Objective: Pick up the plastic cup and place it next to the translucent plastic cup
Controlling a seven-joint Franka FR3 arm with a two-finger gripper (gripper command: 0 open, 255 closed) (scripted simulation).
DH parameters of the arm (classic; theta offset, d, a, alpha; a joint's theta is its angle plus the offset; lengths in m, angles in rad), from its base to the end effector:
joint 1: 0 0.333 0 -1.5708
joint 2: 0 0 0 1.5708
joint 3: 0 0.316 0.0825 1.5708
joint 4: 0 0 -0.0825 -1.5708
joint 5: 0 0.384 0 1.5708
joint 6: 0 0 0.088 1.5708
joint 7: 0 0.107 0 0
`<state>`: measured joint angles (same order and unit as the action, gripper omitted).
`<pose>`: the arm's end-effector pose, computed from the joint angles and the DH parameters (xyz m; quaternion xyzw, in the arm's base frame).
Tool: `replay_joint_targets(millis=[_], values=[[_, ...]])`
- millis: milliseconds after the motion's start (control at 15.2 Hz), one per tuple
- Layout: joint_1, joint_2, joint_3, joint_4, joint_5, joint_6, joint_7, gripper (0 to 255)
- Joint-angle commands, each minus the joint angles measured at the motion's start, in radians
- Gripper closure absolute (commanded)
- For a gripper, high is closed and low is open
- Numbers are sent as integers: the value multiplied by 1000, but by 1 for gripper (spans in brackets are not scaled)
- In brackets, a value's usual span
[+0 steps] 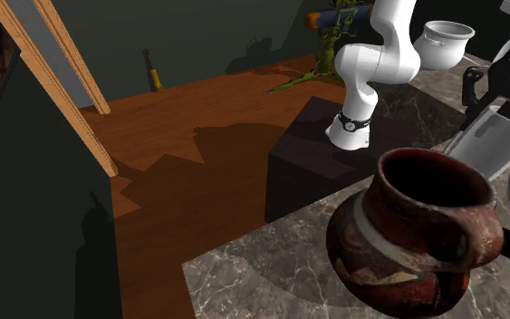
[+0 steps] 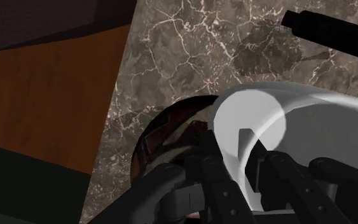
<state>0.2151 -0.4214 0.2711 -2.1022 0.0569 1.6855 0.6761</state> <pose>0.3689 0.2210 0.5806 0.9936 -0.1097 0.0107 0.0247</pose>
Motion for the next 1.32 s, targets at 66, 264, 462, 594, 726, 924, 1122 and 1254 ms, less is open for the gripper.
replay_joint_targets(millis=[66,264,462,594,726,924,1122,1254], values=[[28,-29,45,-13,27,-13,65,255],[55,-45,96,-15,54,-23,133,255],[80,-51,148,-8,79,-32,204,255],[95,-49,185,2,95,-37,252,255],[109,-43,223,17,110,-41,302,255],[127,-25,284,47,127,-46,379,255],[138,-9,326,56,136,-35,430,255],[140,-12,330,28,139,-9,429,255]])
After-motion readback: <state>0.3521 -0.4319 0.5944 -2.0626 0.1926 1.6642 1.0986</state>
